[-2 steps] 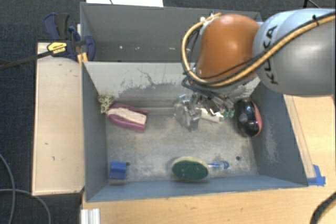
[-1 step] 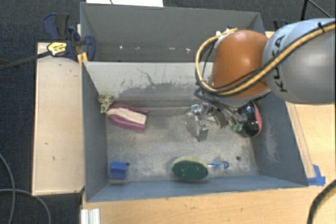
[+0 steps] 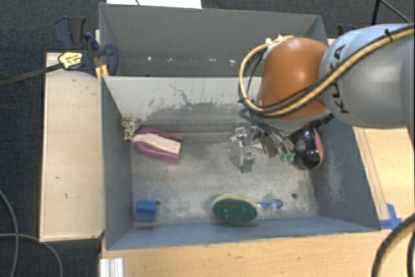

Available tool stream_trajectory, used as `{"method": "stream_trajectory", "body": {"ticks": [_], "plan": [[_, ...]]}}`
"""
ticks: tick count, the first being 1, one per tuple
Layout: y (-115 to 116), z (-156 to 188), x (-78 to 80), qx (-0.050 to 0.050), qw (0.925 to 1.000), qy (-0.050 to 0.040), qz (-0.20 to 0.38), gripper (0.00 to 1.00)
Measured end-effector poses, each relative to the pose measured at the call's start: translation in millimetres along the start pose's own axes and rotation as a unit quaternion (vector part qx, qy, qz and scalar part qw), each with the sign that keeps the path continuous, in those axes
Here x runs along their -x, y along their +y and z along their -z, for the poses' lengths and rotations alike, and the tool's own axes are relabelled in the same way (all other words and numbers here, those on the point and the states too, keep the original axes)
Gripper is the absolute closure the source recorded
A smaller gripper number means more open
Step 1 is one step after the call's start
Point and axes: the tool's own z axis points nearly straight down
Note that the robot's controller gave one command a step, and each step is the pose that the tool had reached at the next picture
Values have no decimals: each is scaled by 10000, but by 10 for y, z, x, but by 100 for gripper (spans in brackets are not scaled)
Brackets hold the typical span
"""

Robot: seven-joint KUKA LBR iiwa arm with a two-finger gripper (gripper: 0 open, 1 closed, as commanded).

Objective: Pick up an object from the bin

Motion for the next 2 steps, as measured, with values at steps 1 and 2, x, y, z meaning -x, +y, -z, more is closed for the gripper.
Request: {"method": "stream_trajectory", "body": {"ticks": [1, 2], "plan": [[0, 0, -1, 0, 10000, 1, 0, 0], [460, -47, -714, 7, 9981, 19, 611, 0]]}}
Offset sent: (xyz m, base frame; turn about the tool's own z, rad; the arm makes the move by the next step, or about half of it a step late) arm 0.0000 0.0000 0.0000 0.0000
